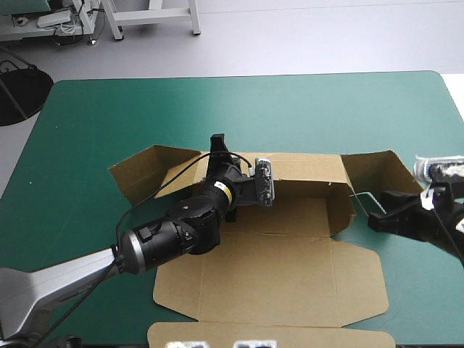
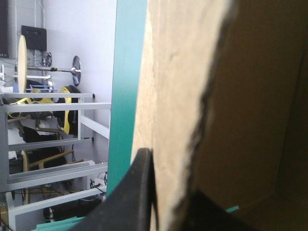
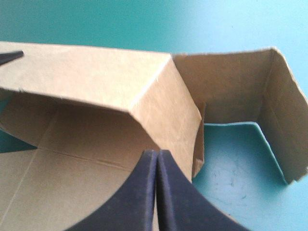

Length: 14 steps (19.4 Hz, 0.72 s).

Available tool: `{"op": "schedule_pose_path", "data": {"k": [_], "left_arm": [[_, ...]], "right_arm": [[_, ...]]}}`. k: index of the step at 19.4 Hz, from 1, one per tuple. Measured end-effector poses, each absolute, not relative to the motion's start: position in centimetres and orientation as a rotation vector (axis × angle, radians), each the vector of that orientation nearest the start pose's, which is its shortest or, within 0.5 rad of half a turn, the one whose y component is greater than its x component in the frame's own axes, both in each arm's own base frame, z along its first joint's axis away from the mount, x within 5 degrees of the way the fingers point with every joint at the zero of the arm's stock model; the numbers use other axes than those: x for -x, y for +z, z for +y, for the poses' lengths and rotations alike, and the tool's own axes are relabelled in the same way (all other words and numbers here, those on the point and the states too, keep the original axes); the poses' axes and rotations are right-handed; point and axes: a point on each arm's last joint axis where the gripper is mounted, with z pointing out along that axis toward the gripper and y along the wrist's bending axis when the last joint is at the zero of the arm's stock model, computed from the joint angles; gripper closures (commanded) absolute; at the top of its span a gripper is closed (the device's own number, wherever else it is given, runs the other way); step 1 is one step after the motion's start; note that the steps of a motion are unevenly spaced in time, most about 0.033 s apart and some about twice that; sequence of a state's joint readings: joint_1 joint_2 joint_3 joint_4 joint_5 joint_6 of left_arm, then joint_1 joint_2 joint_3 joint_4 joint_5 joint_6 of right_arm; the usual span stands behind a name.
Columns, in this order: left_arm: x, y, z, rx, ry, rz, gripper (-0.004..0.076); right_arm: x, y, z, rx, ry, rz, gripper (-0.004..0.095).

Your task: Fold the box

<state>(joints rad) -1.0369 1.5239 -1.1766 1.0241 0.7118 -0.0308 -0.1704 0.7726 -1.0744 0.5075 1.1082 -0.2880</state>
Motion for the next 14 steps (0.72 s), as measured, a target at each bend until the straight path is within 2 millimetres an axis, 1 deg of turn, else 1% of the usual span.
{"op": "schedule_pose_path", "data": {"k": [1,2,3,4,5,7,8,9,10,11,12,14], "left_arm": [[-21.1,31.1,-25.9,-1.589,0.580,1.479,0.0733],[-21.1,31.0,-25.9,-1.596,0.585,1.470,0.0733],[-21.1,30.9,-25.9,-1.600,0.586,1.461,0.0733],[-21.0,30.9,-25.9,-1.600,0.586,1.461,0.0733],[-21.0,30.9,-25.9,-1.598,0.582,1.460,0.0733],[-21.0,30.9,-26.0,-1.599,0.574,1.454,0.0733],[-21.0,30.9,-26.0,-1.599,0.570,1.452,0.0733],[-21.0,30.8,-26.0,-1.601,0.567,1.449,0.0733],[-21.0,30.8,-26.0,-1.602,0.568,1.448,0.0733],[-21.0,30.8,-26.0,-1.601,0.567,1.448,0.0733],[-21.0,30.9,-26.0,-1.601,0.567,1.447,0.0733],[-21.0,30.8,-26.0,-1.600,0.565,1.447,0.0733]], "right_arm": [[-13.3,42.5,1.8,0.115,0.386,2.178,0.0921],[-14.0,42.9,1.7,0.117,0.391,2.181,0.0921],[-16.0,43.8,1.4,0.121,0.402,2.200,0.0921],[-16.9,44.1,1.3,0.124,0.407,2.210,0.0921],[-18.7,44.7,1.0,0.131,0.412,2.225,0.0921],[-22.6,44.9,0.4,0.135,0.429,2.271,0.0921],[-24.1,44.9,0.1,0.136,0.436,2.288,0.0921],[-26.6,44.7,-0.3,0.140,0.444,2.317,0.0921],[-28.4,44.3,-0.6,0.142,0.451,2.341,0.0921],[-29.7,44.1,-0.8,0.144,0.458,2.357,0.0921],[-31.3,43.4,-1.0,0.144,0.470,2.386,0.0921],[-33.8,41.7,-1.6,0.124,0.479,2.439,0.0921]]}}
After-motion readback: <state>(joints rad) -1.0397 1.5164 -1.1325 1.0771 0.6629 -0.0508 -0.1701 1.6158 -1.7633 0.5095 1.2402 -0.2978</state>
